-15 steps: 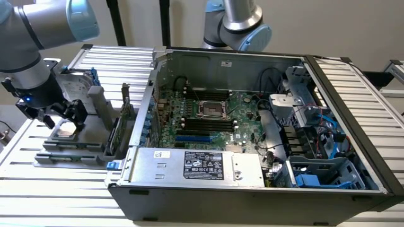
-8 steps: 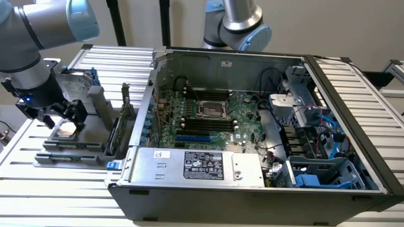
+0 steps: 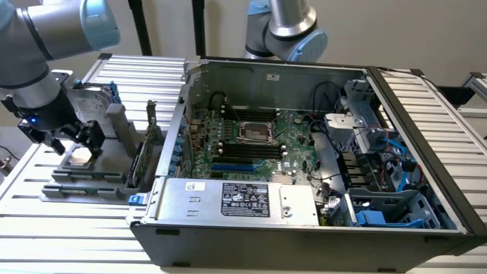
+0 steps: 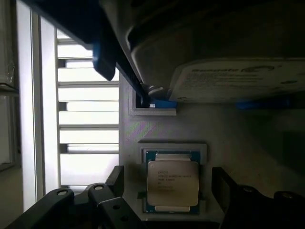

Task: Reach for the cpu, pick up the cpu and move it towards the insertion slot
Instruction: 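Pick up the cpu and move it towards the insertion slot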

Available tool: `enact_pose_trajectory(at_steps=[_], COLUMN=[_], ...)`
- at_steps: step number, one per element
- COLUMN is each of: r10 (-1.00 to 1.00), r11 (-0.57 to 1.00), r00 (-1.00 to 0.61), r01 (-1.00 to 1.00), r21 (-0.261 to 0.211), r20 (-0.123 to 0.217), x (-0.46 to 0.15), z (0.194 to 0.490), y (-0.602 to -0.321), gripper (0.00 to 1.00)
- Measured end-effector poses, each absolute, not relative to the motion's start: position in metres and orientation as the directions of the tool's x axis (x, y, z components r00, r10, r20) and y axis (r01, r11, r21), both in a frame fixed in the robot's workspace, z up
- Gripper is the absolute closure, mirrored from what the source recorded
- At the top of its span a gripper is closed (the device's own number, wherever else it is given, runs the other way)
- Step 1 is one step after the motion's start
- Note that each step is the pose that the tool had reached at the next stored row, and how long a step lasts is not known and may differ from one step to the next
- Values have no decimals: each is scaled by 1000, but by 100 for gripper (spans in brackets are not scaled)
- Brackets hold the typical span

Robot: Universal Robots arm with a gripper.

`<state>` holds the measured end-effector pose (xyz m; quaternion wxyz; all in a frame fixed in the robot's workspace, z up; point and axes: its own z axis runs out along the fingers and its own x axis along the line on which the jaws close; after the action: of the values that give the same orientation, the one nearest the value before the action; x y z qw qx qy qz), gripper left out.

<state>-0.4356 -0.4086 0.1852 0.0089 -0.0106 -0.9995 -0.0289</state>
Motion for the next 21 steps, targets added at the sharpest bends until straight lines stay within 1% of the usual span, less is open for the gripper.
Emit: enact_pose_trajectory(at_steps=[5, 21], r10=[21, 20], r11=[998, 998], r00=[-999, -999], r01=[22, 22], r21=[59, 59], r20=[24, 25], x=[-434, -432], z=[185, 185], y=[-409, -411], gripper=[17, 17])
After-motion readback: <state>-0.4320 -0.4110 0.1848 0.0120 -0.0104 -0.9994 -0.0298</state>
